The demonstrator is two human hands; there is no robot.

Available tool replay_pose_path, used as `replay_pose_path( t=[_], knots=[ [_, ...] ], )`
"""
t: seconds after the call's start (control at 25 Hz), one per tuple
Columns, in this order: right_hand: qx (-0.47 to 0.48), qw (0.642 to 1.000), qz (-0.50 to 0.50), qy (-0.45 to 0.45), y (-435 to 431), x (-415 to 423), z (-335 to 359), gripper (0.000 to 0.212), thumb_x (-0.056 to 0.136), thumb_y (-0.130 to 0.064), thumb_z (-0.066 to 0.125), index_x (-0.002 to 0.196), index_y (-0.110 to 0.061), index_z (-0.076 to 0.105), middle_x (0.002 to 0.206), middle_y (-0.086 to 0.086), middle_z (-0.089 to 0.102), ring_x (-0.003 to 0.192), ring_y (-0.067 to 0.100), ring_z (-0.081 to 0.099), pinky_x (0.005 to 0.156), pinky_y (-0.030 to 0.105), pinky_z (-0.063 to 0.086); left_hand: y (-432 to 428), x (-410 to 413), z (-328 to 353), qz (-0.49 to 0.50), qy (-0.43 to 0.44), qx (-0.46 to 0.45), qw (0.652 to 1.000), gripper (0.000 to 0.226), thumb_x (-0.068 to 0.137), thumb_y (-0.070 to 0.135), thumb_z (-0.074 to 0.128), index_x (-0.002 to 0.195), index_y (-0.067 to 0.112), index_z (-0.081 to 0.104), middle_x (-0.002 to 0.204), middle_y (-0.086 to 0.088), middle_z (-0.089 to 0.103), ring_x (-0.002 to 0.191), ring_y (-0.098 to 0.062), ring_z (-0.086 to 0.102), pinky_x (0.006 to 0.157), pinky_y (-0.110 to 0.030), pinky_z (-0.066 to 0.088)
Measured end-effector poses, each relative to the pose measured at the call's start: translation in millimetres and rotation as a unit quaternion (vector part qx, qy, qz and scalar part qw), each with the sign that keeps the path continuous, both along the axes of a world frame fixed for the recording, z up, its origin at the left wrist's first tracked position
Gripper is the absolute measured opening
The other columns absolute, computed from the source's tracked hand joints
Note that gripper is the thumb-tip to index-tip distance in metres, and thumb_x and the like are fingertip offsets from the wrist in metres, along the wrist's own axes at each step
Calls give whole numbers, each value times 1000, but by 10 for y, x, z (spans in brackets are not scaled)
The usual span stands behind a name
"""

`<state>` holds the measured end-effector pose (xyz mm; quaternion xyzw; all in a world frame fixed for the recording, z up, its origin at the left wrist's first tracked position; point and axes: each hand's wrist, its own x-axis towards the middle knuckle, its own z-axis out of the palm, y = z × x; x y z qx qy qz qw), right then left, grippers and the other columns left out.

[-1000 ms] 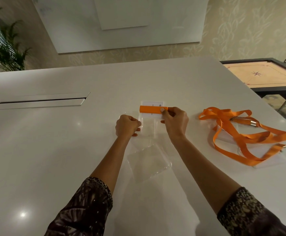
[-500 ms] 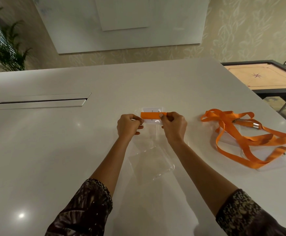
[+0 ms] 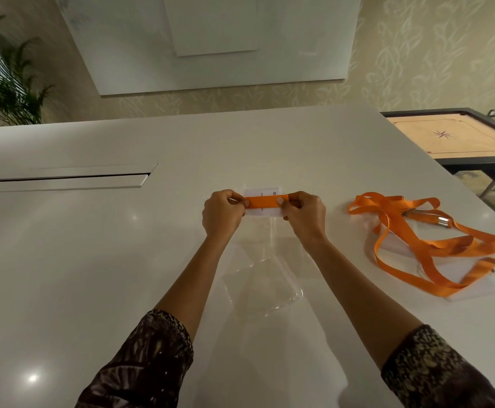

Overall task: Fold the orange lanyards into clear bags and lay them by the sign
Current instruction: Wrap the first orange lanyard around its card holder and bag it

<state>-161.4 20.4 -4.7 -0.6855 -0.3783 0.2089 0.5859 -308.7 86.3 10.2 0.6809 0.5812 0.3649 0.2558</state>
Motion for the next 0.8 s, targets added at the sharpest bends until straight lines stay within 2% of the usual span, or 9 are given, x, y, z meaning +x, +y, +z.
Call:
replay_pose_path(
  t=[0.16, 0.28, 0.48, 0.6, 0.68, 0.8],
  knots=[
    [-2, 1000, 8, 10, 58, 37, 36, 18, 84, -23, 70, 94, -8, 71, 77, 7, 71, 74, 28, 69, 73, 38, 59, -63, 82, 26, -39, 42, 49, 997, 3, 84, 26, 68, 86, 25, 69, 83, 4, 73, 73, -17, 67, 65, -31, 55],
    [1, 997, 4, 80, 105, 20, 32, 18, 84, -23, 70, 95, -9, 72, 78, 3, 70, 75, 24, 70, 73, 37, 60, -132, 190, 89, -86, 50, 71, 993, 7, 82, 34, 70, 85, 28, 70, 80, 9, 72, 73, -12, 68, 64, -28, 53],
    [1, 986, 51, 156, 124, 44, 25, 16, 84, -22, 70, 96, -13, 74, 88, 3, 74, 88, 16, 68, 74, 28, 53, -157, 287, 134, -140, -24, 32, 989, 7, 83, 30, 71, 87, 24, 71, 78, 8, 73, 67, -6, 69, 62, -34, 59],
    [-4, 976, 87, 200, 113, 125, 78, 10, 86, -17, 68, 93, -13, 72, 89, 9, 73, 86, 25, 71, 74, 38, 59, -107, 256, 169, -172, -49, -2, 984, 12, 85, 27, 70, 95, 20, 72, 87, 2, 75, 68, -6, 70, 57, -32, 60],
    [-8, 976, 96, 193, 125, 151, 120, 7, 87, -12, 67, 92, -10, 71, 87, 12, 72, 85, 30, 72, 70, 39, 60, -71, 220, 226, -146, -38, 50, 987, 13, 86, 30, 68, 95, 21, 72, 90, 4, 74, 72, -6, 69, 60, -29, 59],
    [-12, 985, 115, 126, 151, 173, 197, 8, 86, -6, 65, 87, -10, 72, 84, 14, 70, 86, 34, 70, 71, 42, 61, 37, 129, 312, -67, 24, 184, 980, 17, 85, 37, 66, 100, 29, 69, 100, 13, 70, 89, -5, 63, 77, -31, 55]
  ],
)
